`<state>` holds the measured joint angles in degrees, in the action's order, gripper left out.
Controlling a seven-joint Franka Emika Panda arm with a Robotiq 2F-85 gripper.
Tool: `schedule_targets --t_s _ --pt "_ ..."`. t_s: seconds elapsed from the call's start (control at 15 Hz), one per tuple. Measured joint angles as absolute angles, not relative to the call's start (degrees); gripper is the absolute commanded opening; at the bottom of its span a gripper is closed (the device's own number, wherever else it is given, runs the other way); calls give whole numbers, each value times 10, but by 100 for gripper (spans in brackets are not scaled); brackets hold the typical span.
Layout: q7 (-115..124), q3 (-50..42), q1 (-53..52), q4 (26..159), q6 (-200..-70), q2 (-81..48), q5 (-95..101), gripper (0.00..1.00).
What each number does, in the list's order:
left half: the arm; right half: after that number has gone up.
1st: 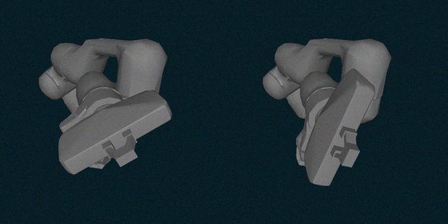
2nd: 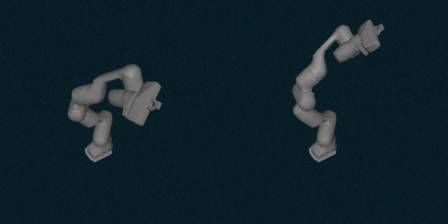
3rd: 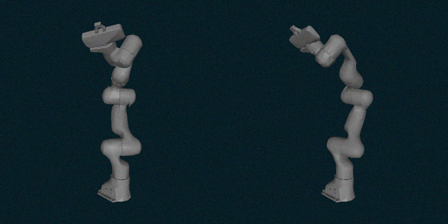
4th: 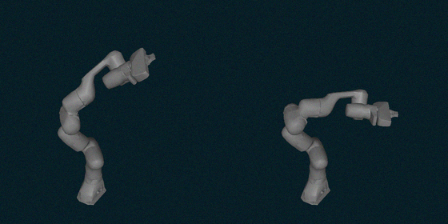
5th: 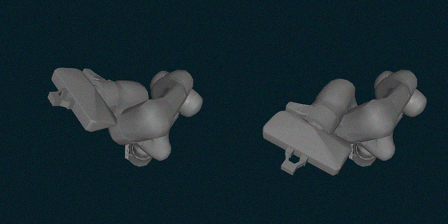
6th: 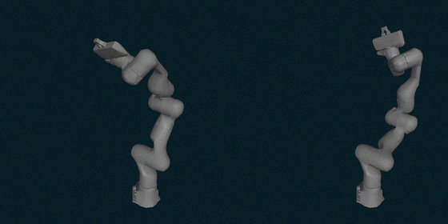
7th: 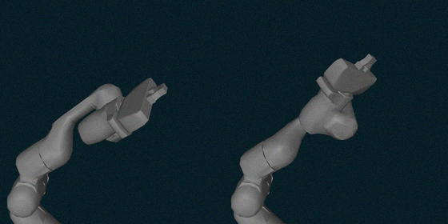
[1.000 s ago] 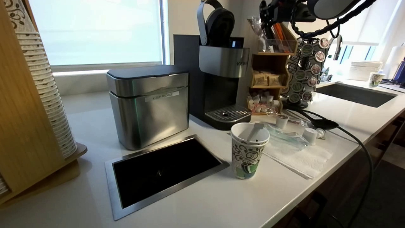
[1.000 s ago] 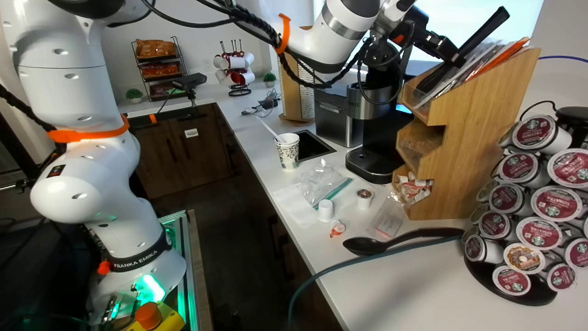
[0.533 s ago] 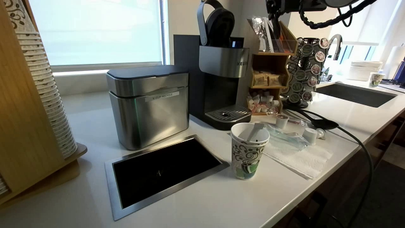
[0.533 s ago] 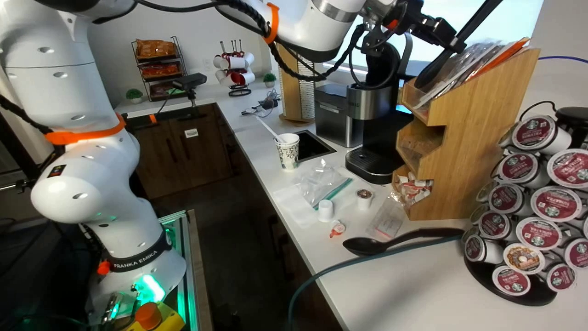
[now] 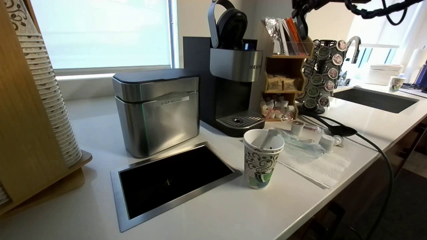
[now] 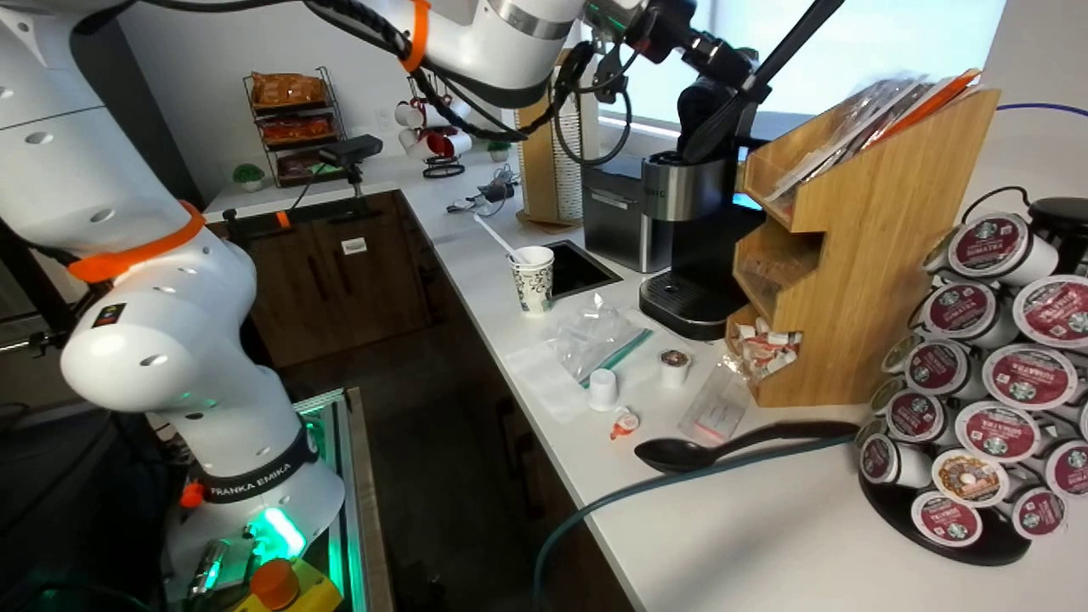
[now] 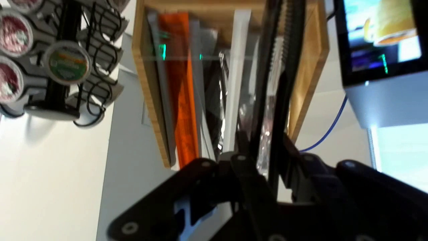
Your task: Put the black object on the counter
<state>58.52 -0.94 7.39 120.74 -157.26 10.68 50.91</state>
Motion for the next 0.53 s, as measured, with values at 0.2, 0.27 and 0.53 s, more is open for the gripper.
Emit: schedule_targets --t_s 0.2,0.27,0.53 --pt "590 5 57 1289 -1514 156 474 6" --pt "593 11 54 1315 -1491 171 458 6" --pt "585 26 46 1395 -1454 204 368 6"
